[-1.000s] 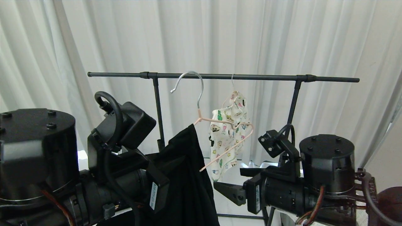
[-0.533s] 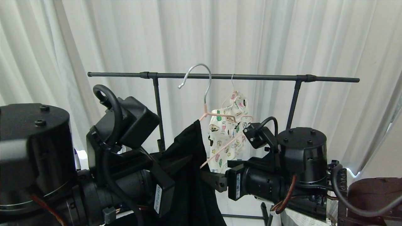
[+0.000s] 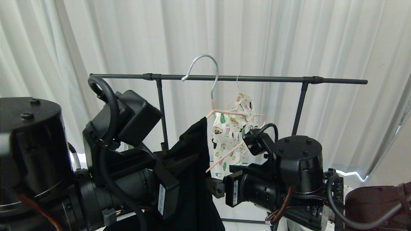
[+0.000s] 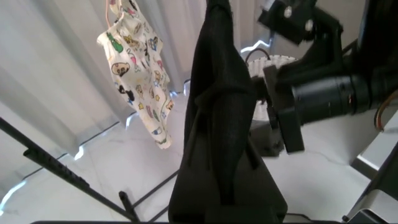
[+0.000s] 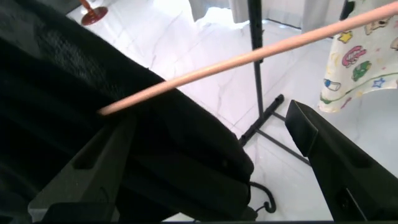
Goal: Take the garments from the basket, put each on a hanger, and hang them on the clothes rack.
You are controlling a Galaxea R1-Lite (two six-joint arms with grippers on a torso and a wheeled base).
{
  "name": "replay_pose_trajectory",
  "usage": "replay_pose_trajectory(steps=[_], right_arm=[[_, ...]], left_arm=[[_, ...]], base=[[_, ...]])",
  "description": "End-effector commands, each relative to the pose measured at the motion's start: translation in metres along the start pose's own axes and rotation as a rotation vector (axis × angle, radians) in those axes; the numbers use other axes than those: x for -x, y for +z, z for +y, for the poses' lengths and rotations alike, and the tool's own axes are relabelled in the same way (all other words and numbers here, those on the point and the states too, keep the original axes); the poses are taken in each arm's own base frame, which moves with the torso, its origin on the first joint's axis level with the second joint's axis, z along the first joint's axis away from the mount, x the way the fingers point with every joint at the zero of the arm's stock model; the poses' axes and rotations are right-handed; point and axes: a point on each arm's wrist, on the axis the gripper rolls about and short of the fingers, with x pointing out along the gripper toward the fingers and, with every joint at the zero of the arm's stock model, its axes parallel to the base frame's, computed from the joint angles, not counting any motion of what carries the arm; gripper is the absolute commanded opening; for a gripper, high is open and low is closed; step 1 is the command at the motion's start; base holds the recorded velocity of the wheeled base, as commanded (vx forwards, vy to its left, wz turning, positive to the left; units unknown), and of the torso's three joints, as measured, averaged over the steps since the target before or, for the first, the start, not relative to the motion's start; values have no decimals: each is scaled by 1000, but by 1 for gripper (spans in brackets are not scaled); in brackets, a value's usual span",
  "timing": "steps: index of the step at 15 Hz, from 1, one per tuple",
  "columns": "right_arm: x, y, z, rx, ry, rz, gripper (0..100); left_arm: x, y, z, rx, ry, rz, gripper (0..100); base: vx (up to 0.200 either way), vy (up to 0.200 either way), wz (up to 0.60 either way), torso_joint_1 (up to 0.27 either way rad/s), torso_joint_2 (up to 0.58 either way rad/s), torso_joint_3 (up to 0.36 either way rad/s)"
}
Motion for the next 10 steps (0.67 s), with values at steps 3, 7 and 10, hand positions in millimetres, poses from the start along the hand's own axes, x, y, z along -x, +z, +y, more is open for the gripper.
replay_pose_trajectory(steps=[3, 7, 10], right_arm=[[-4, -4, -1, 4, -36, -9, 100], [-11, -12, -6, 7, -107, -11, 100], [-10, -10, -21, 18, -168, -17, 100]], left_arm=[[0, 1, -1, -1, -6, -5, 0], [4, 7, -5, -4, -23, -31, 0], [6, 6, -2, 2, -5, -32, 0]], base=[[0, 0, 0, 0, 0, 0], [0, 0, 0, 0, 0, 0], [0, 0, 0, 0, 0, 0]])
